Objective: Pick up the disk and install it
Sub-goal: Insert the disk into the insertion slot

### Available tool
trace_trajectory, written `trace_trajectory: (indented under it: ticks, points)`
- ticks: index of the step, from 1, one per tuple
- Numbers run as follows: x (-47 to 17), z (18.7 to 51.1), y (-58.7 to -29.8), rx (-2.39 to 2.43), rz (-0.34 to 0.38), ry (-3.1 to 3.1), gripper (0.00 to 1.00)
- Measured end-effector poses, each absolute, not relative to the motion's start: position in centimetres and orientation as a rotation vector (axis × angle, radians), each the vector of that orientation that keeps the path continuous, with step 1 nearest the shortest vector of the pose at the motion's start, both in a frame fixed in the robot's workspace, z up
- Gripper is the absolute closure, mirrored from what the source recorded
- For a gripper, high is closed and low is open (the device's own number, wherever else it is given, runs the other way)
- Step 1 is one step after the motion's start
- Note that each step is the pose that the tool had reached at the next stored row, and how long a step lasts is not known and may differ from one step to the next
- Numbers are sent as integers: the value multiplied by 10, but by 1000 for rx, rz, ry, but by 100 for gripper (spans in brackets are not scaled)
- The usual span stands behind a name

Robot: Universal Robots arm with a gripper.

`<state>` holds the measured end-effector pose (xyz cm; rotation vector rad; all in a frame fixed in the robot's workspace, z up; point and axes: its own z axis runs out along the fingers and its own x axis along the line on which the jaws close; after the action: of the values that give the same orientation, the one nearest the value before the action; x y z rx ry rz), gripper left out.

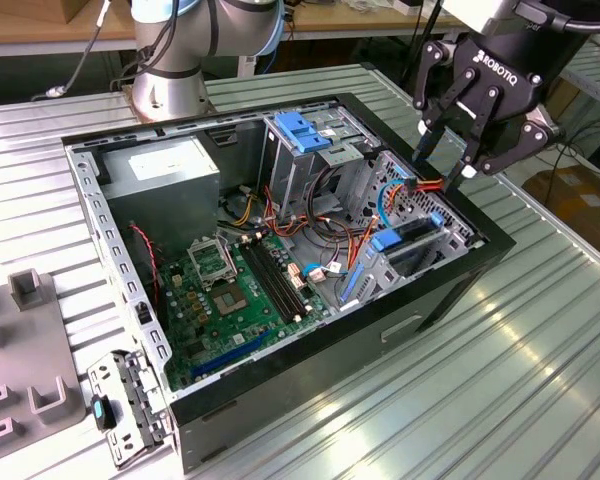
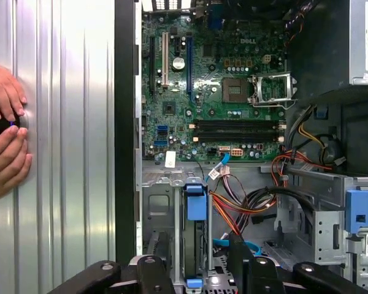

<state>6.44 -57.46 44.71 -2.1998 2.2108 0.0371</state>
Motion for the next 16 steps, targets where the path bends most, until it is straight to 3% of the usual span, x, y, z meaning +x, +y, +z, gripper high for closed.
trace_trajectory:
  ticks: [1, 2, 5, 8, 9, 12, 16]
  points:
    - [64, 447, -575, -2200, 37, 2210, 56]
    - [64, 445, -575, -2200, 38, 2210, 49]
    - [64, 438, -575, -2200, 37, 2211, 49]
    - [64, 429, -576, -2200, 37, 2211, 70]
    - [64, 427, -576, -2200, 37, 2211, 70]
    - [64, 418, -578, -2200, 37, 2211, 88]
    - [65, 409, -580, -2200, 37, 2211, 89]
